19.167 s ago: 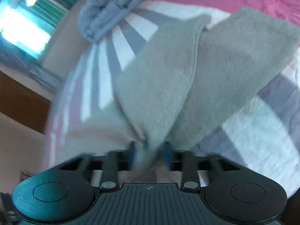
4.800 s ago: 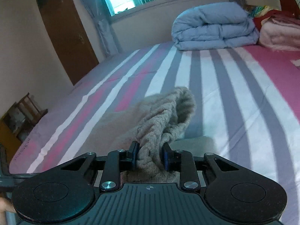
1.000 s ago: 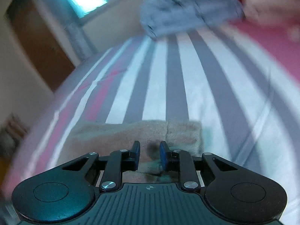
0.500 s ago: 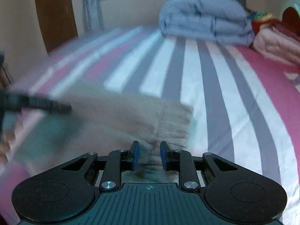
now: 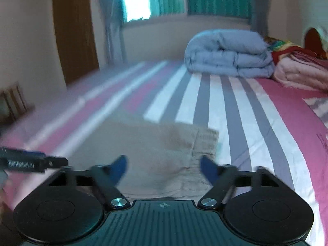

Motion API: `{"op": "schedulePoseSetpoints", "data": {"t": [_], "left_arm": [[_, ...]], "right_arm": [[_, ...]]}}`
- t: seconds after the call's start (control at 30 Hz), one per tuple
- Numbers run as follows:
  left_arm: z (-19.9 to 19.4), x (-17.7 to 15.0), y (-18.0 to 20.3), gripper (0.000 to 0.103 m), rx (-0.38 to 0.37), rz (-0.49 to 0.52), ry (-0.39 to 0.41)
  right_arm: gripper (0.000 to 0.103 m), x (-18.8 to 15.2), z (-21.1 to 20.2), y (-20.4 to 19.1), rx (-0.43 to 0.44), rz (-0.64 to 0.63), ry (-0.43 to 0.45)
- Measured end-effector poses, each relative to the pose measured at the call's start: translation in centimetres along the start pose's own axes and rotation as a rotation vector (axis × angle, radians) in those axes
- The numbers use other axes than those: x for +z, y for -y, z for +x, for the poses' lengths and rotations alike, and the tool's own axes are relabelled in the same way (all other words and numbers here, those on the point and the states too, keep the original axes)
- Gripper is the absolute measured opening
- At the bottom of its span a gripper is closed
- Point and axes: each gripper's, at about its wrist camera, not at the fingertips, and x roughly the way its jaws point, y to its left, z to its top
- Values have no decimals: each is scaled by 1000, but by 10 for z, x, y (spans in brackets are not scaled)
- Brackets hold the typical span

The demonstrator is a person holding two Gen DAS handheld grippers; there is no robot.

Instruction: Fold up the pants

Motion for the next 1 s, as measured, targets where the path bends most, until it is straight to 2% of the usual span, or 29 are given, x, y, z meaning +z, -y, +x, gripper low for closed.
{"op": "schedulePoseSetpoints", "data": {"t": [0.03,0.17,0.27,0.37,0.47,0.77,0.9,1.0], "left_arm": [[-17,-3,4,90,2,1,15],[-67,-16,21,95,8,-17,25],[-101,-31,35,97,32,17,50],[-121,-44,47,97,73,55,78],[-143,-61,55,97,74,74,93],[-214,-110,64,97,107,83,188],[-240,-127,50,97,30,29,255],[-242,-127,40,97,43,-6,277]], "right_arm": [[97,-3,-18,0,17,40,34],[98,-13,-78,-5,71,124,108],[100,-18,-116,-6,92,167,147],[103,-29,-155,-9,114,199,196],[103,-43,-189,-15,123,220,241],[103,-80,-252,-41,119,253,284],[103,-86,-267,-59,90,212,310],[103,-92,-278,-75,28,171,357]]}}
